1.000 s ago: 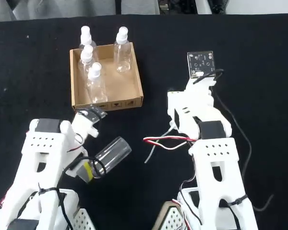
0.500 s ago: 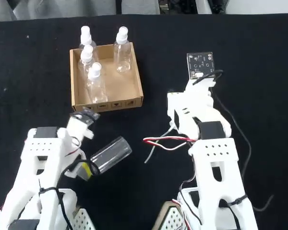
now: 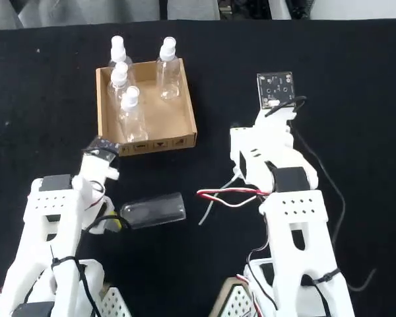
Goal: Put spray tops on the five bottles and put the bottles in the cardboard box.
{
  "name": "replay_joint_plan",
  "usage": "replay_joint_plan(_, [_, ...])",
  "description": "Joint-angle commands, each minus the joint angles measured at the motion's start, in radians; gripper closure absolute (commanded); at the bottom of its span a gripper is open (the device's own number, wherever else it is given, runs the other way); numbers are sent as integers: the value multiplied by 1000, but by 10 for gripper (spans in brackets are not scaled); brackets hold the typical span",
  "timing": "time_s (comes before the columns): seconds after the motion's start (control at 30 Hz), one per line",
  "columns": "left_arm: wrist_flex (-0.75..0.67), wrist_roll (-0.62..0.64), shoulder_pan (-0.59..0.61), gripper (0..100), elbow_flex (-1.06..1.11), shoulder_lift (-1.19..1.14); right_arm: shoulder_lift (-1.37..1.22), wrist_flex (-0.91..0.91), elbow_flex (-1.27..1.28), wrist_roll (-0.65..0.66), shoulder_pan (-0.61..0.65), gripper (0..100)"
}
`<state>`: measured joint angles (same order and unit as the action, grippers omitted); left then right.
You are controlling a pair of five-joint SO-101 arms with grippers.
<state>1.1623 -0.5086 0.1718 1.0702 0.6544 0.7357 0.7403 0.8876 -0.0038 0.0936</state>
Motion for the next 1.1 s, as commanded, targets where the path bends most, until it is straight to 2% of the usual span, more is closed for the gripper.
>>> replay_joint_plan(0.0, [-69,91,13,739,-8,8,39,-32,-10,0,-18,719])
replay_joint_plan(0.27, [-158,221,13,739,-5,8,39,-32,-10,2,-17,719])
replay_joint_plan(0.63, [-152,299,13,744,-12,9,39,-23,-5,6,41,719])
replay_joint_plan(0.73, [-150,316,15,744,-13,9,39,-23,-5,44,54,719])
replay_joint_plan(1.07, [-157,327,142,744,-16,9,39,8,-7,87,123,719])
